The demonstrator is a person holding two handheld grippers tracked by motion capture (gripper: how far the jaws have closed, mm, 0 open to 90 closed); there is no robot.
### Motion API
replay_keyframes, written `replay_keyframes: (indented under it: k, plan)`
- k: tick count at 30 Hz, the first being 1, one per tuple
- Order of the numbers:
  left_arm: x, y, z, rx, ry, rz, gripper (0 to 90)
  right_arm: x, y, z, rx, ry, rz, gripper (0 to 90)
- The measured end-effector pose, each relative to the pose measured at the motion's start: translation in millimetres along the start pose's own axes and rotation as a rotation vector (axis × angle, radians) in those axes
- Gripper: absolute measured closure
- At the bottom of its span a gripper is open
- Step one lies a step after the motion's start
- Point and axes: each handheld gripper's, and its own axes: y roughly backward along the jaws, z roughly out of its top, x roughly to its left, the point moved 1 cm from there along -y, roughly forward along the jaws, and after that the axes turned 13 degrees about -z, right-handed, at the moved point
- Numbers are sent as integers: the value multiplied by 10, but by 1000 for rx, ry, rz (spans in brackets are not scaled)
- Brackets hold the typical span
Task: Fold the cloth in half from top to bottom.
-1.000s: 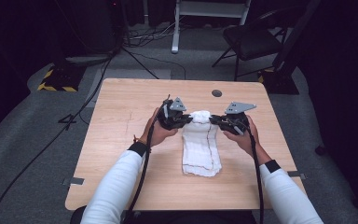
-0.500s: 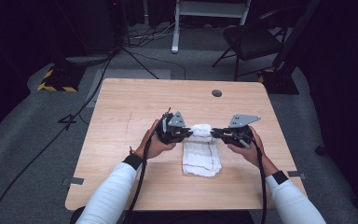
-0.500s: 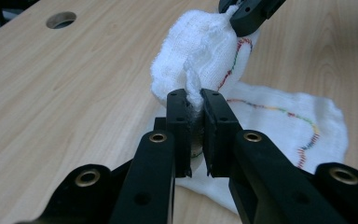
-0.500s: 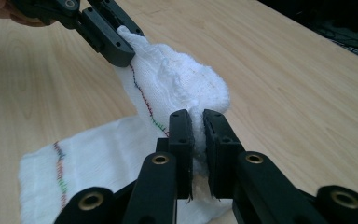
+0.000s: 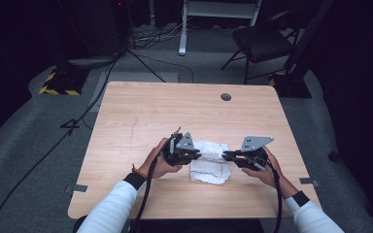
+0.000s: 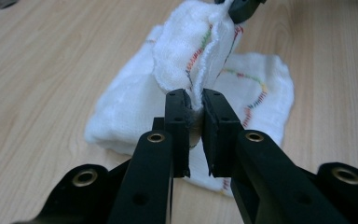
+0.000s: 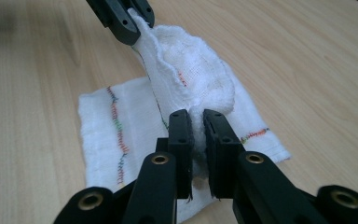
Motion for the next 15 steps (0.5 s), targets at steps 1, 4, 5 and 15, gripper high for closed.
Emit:
replay_keyframes:
  k: [1,4,5,15]
  plan:
    - [-27,-4,-14,4,-1,-4,812,23,7,-15,4,6,5,817]
    - [-86,-29,-61,17,2,-18,810,81,10,-54,20,18,14,806]
    - [-106,-44,-80,28,6,-19,810,102,8,-75,28,20,18,803]
    - [-237,-160,-220,100,-8,-49,791,260,46,-264,74,43,44,787]
